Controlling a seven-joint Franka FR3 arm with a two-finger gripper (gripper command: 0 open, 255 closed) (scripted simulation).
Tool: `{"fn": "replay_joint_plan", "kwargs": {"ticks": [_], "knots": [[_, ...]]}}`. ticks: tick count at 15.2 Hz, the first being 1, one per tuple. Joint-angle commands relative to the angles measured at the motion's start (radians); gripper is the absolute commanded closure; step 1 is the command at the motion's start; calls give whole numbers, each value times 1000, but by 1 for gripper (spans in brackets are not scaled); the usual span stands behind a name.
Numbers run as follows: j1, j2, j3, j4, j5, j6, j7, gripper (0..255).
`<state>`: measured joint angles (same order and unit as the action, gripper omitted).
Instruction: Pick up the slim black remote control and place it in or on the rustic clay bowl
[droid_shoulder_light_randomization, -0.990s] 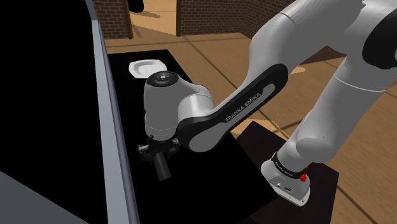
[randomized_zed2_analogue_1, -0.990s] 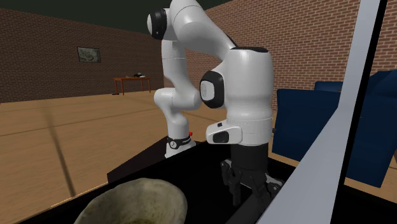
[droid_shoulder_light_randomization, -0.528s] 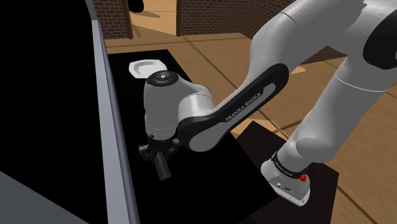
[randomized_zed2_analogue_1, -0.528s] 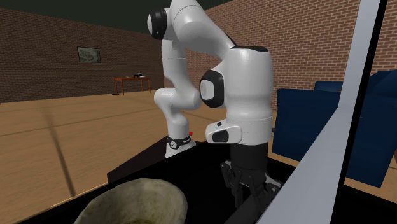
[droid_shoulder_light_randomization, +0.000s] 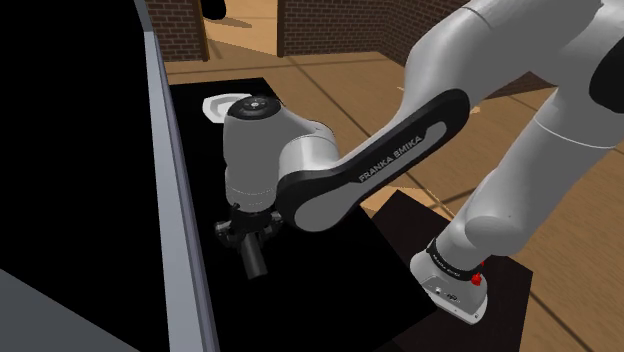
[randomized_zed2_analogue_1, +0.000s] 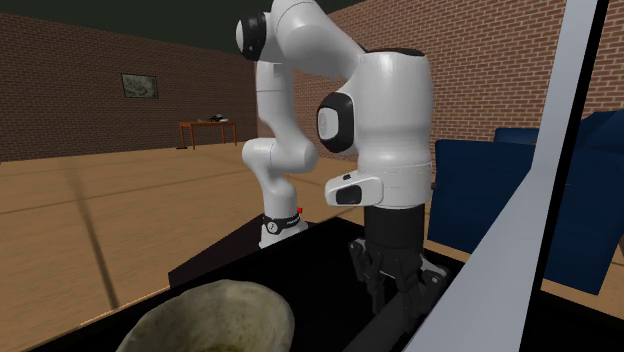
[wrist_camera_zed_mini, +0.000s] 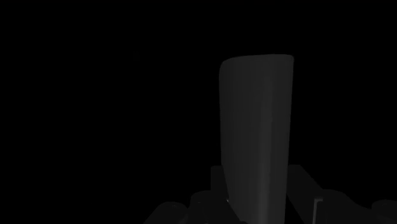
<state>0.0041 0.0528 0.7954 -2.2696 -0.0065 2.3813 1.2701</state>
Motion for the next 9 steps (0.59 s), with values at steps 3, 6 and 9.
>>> {"fn": "replay_joint_plan", "kwargs": {"ticks": [3,6,9], "knots": [[-6,-48,2,20,48,-54,-35,255],[-8,-78,0,39,76,-95,-54,255],[-8,-106,-5,59,99,-136,-70,255]]}}
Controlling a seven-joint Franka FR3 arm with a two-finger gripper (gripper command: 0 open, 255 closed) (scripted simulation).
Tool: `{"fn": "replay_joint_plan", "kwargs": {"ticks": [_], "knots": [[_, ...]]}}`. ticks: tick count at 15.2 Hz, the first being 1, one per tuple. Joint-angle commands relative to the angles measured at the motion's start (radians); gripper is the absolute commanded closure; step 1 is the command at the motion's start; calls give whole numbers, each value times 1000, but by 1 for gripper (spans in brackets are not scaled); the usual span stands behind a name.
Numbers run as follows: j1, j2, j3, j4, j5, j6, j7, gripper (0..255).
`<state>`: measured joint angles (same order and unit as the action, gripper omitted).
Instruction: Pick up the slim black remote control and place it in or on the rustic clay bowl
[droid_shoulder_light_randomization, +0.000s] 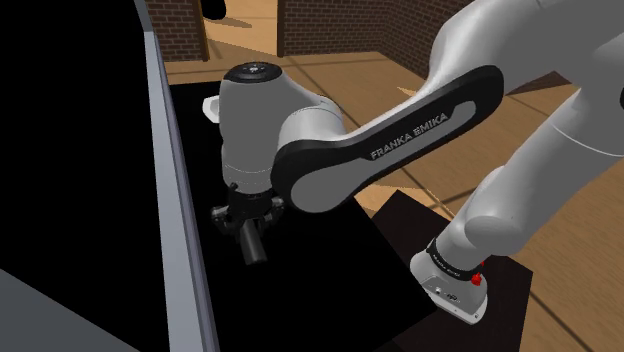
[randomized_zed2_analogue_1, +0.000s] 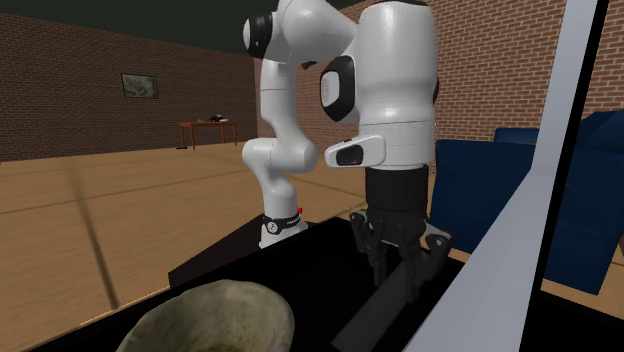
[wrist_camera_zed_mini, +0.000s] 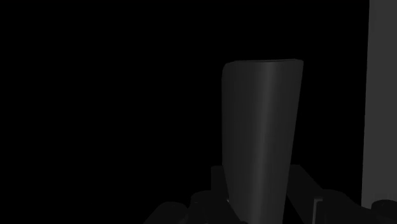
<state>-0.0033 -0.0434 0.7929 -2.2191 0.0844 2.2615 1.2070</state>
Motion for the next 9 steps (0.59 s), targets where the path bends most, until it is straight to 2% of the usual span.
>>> {"fn": "replay_joint_plan", "kwargs": {"ticks": [1,9], "knots": [[-1,-19,-4,16,15,-30,-12,255],[-1,-77,-20,82,56,-141,-40,255]]}}
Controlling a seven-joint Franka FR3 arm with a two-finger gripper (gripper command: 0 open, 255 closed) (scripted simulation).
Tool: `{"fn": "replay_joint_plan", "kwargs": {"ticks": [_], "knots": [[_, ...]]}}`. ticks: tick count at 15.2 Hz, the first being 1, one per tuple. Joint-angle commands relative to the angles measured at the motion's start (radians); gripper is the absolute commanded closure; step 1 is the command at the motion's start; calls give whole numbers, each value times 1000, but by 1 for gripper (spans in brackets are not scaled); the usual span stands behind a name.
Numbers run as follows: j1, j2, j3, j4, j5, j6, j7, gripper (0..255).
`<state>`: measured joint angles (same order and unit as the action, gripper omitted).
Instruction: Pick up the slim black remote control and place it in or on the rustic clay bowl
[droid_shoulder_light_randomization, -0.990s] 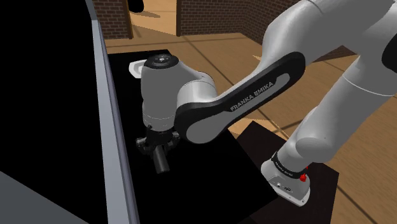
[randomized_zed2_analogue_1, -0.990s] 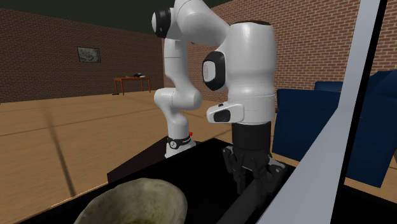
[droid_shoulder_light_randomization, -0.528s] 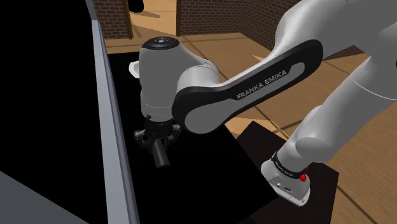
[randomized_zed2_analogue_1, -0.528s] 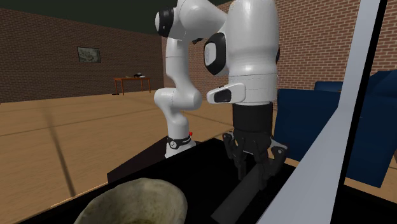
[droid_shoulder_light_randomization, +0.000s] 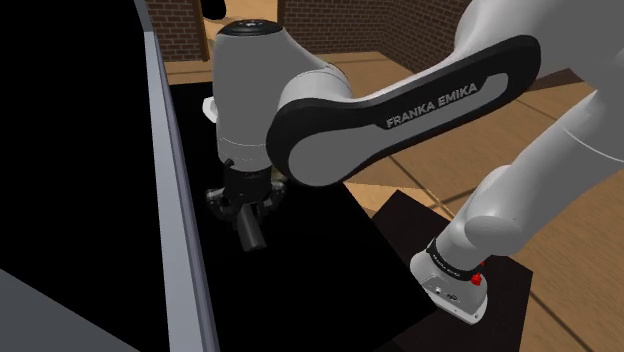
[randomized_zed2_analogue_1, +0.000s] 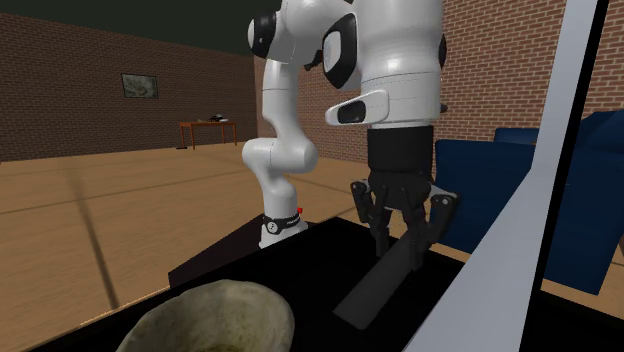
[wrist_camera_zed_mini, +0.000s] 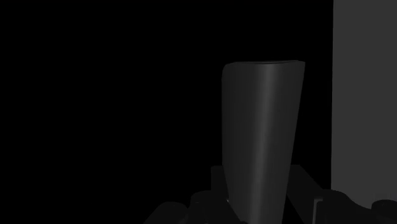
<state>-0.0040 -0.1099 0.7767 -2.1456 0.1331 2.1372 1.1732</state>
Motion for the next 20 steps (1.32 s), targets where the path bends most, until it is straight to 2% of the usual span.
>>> {"fn": "replay_joint_plan", "kwargs": {"ticks": [1,9,20], "knots": [[0,-16,-6,18,11,-31,-8,255],[-1,-51,-22,96,29,-137,-20,255],[-112,16,-163,125,-14,-135,-254,255]]}}
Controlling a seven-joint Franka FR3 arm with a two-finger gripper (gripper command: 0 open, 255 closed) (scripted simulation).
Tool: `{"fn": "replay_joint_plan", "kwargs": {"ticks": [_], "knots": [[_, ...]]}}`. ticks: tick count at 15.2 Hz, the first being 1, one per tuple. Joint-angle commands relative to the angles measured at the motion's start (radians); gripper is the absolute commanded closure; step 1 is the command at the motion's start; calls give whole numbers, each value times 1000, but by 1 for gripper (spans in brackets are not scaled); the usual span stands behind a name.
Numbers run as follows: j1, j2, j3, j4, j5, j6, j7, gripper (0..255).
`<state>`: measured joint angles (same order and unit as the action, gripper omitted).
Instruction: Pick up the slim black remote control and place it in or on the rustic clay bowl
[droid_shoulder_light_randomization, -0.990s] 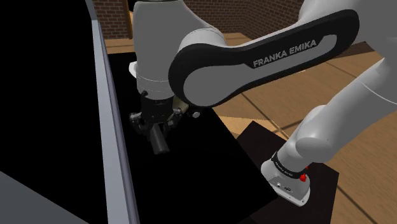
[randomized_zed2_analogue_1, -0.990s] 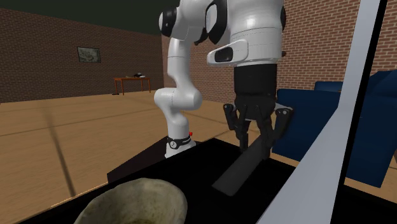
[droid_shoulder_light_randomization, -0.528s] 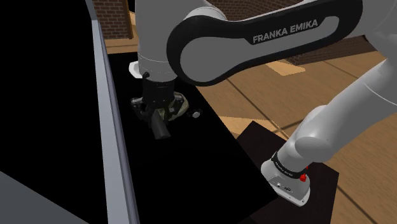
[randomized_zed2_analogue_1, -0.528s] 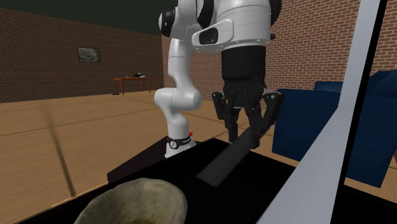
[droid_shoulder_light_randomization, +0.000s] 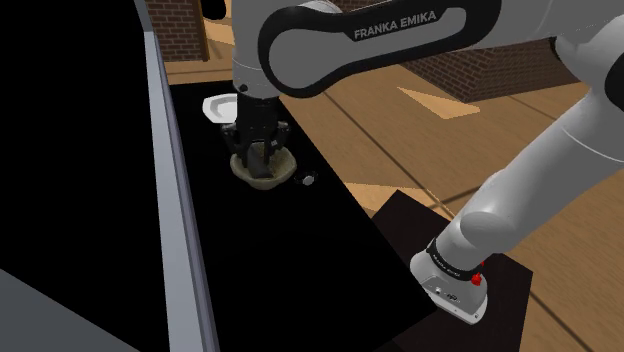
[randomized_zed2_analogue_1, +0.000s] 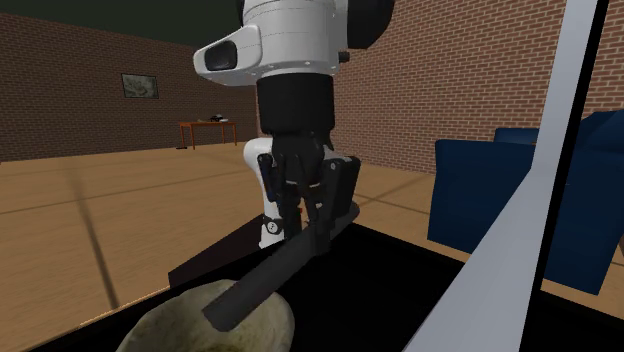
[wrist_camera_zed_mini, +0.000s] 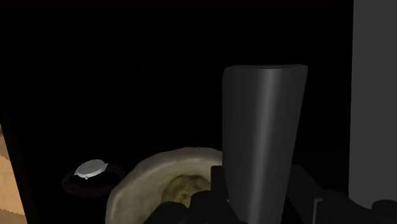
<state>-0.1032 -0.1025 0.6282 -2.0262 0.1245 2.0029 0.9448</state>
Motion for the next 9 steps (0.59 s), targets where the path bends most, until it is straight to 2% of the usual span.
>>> {"fn": "replay_joint_plan", "kwargs": {"ticks": [1,6,9], "knots": [[-23,21,-25,15,-13,-1,-44,255],[-69,90,-73,76,-51,-9,-122,255],[-68,100,-71,45,-55,31,-120,255]]}}
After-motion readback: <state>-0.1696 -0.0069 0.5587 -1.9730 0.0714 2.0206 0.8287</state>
